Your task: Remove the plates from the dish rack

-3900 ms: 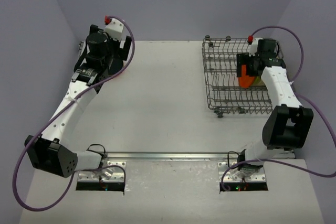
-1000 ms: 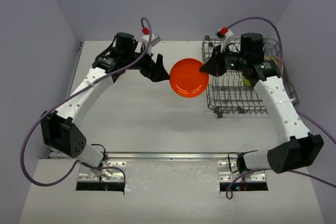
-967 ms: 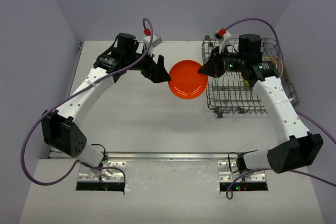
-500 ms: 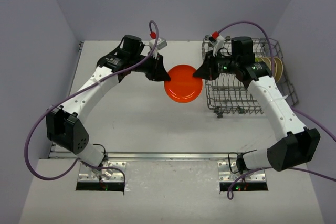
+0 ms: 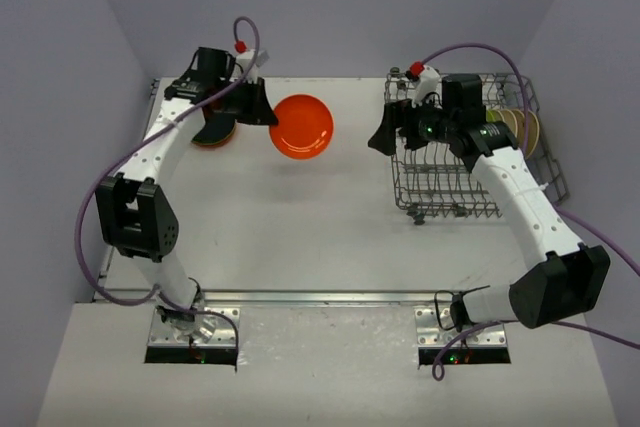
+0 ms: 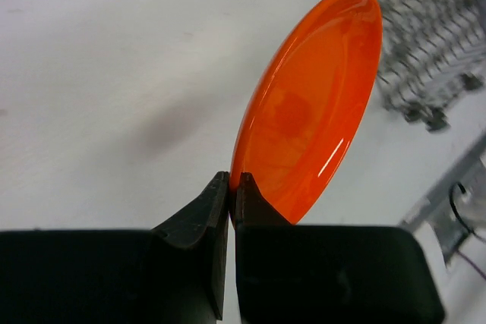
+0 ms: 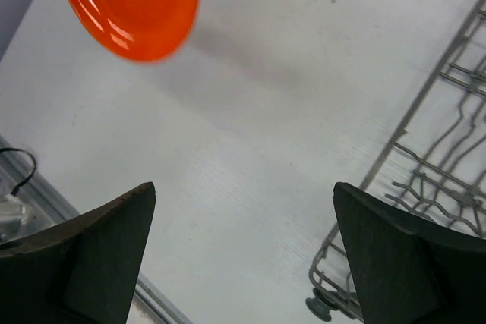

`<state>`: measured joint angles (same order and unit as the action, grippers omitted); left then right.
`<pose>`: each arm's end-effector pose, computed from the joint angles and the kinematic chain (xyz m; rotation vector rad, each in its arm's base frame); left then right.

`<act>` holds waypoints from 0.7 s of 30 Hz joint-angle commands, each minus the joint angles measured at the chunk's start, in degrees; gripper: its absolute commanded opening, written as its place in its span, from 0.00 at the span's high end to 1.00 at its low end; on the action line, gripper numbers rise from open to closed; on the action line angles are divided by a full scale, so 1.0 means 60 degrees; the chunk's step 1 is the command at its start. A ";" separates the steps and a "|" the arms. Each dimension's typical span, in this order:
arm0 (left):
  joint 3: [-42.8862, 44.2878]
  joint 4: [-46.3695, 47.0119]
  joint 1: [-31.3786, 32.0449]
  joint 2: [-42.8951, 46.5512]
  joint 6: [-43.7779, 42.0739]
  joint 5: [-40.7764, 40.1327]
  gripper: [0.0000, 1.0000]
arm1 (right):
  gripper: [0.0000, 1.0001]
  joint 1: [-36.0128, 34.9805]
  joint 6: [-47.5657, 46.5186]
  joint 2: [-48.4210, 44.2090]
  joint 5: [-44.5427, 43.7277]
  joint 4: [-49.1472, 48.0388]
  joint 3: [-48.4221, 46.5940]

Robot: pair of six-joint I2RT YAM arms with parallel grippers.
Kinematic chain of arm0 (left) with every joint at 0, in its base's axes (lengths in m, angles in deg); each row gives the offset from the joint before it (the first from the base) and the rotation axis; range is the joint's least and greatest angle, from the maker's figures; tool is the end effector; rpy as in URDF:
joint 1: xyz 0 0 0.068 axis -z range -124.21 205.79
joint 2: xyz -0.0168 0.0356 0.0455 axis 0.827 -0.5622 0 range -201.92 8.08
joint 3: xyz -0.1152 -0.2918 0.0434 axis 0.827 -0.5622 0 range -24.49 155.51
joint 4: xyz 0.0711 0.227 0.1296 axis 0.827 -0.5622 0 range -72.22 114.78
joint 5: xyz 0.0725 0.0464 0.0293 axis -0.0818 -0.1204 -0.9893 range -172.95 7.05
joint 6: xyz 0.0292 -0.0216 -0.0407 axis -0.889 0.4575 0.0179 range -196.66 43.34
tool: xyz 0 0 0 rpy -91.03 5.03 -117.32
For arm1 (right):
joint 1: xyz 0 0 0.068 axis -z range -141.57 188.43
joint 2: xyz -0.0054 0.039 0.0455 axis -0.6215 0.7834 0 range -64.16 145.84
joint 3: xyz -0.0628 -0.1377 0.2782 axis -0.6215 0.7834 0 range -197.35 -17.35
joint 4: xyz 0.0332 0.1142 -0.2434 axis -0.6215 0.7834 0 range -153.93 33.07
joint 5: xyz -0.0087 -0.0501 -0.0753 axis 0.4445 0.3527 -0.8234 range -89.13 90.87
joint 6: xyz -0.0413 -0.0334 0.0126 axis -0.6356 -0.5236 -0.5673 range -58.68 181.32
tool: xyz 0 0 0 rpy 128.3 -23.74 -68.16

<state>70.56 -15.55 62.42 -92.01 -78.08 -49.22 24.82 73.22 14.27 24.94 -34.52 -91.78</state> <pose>0.4018 -0.0670 0.3809 0.4453 2.2667 -0.7370 0.2941 0.0866 0.3993 -0.2811 2.1627 0.7080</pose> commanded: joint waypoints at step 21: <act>0.4671 -0.0739 -0.4180 -0.5509 0.0674 -0.2701 0.95 | 0.01 0.1592 -0.0708 -0.0286 -0.1317 -0.0244 0.1260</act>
<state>96.20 -21.71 37.96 -123.86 -74.83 -64.77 34.20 69.98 13.86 17.53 -34.28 -84.11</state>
